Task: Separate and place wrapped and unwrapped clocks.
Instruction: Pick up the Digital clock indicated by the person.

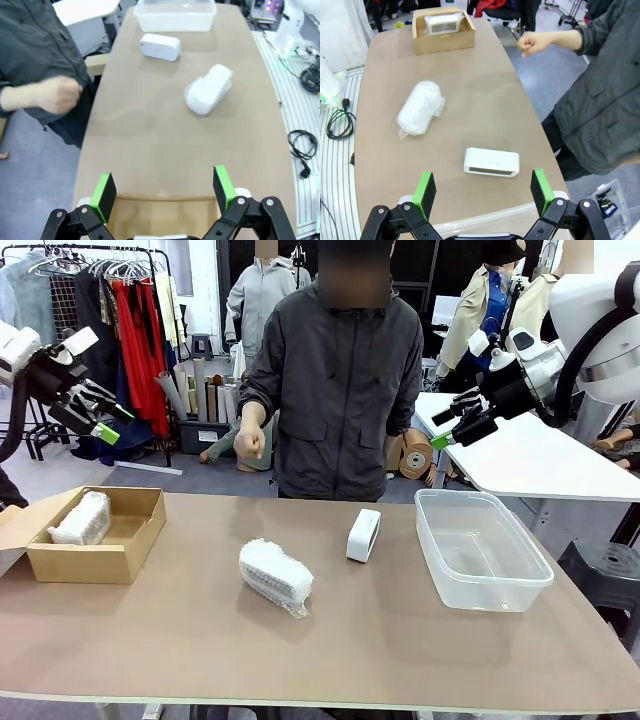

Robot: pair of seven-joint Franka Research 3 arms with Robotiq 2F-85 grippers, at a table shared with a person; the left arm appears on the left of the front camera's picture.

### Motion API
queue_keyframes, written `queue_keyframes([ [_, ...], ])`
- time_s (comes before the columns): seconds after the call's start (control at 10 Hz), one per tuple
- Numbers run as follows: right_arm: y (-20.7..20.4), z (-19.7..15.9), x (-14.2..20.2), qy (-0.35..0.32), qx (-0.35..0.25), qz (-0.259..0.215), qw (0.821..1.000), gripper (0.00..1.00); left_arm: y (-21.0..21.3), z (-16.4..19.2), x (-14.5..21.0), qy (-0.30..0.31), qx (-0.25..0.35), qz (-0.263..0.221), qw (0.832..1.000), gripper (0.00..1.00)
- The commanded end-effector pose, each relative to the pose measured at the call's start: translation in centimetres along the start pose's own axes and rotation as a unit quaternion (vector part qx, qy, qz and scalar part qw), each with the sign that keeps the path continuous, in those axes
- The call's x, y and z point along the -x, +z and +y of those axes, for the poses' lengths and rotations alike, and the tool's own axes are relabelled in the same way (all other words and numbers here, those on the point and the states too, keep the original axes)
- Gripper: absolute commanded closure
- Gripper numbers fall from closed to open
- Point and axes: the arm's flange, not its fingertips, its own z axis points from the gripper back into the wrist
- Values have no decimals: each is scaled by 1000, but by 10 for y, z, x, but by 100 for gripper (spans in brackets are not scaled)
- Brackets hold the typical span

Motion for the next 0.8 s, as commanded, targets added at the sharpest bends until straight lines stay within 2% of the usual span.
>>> queue_keyframes([
  [0.0,1,0,-1,2,0,-2,1000,0,5,3,-6,1,10,4,1000,0],
  [0.1,1,0,-1,2,0,-2,1000,0,5,6,-6,1,-7,5,1000,0],
  [0.7,1,0,-1,2,0,-2,1000,0,0,-1,-1,0,6,0,1000,0],
])
